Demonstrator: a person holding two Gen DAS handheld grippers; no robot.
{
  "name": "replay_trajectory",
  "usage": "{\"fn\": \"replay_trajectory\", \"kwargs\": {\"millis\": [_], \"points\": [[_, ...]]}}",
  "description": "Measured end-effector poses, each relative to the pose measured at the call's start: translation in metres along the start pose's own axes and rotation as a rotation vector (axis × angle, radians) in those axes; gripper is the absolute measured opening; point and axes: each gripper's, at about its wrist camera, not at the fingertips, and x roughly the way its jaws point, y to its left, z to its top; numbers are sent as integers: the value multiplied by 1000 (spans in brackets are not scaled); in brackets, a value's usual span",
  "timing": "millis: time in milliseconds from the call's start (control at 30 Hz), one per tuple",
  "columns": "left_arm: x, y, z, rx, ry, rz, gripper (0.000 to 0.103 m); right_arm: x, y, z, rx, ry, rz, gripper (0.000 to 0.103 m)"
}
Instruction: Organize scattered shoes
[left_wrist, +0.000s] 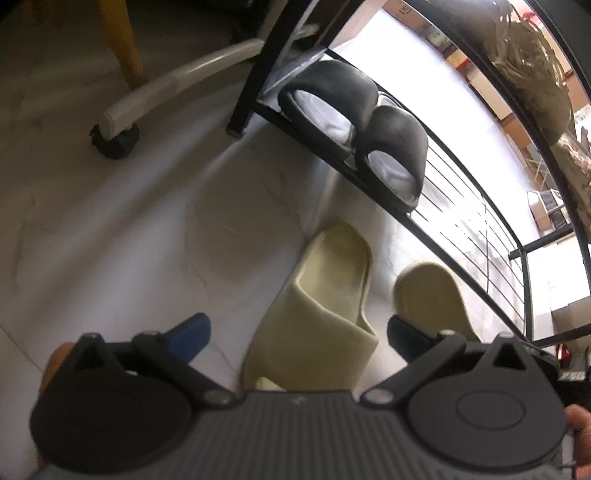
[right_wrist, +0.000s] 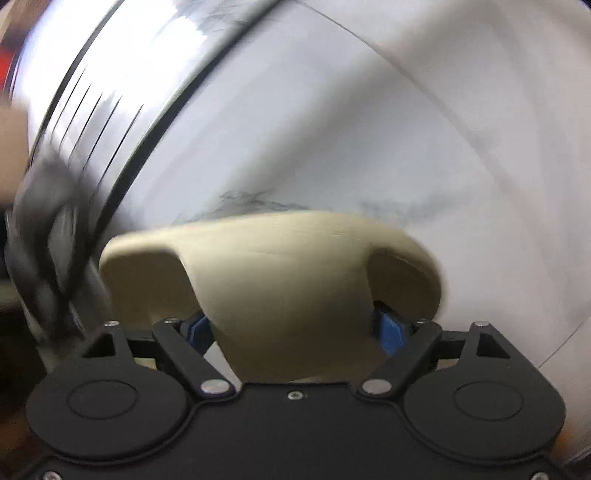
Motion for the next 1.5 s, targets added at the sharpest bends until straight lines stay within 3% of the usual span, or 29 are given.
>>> {"fn": "replay_trajectory", "kwargs": {"millis": [67,200,300,500,600,633,667,767,867,1000,1100,1200,1500], "points": [[2,1,0,-12,9,-1,102,9,-12,-4,115,-4,44,88],[6,0,-1,-2,18,1,102,26,-34,-10,328,-8,125,99],[9,-2,-2,11,24,4,102,27,-39,-6,375,85,120,103],[15,-7,-4,38,36,9,102,14,-42,-11,383,179,238,103],[17,-9,-5,52,42,12,102,-7,-28,-12,224,159,281,103],[17,-10,-6,58,41,13,102,-16,-24,-9,170,106,265,103],[17,-11,-6,64,41,15,102,-29,-17,-5,79,0,212,103],[17,-13,-9,83,45,21,102,-43,8,-2,-147,-231,-50,103],[18,-12,-11,79,61,19,102,-35,36,-11,-366,-255,-190,103],[18,-10,-10,69,65,16,102,-29,47,-28,-551,-286,-356,103],[19,-10,-11,59,75,8,102,-30,47,-29,-628,-294,-404,103],[20,-9,-11,49,85,0,102,-19,45,-27,-628,-258,-381,103],[22,-8,-12,33,98,-10,102,15,43,-19,-659,-210,-429,103]]}}
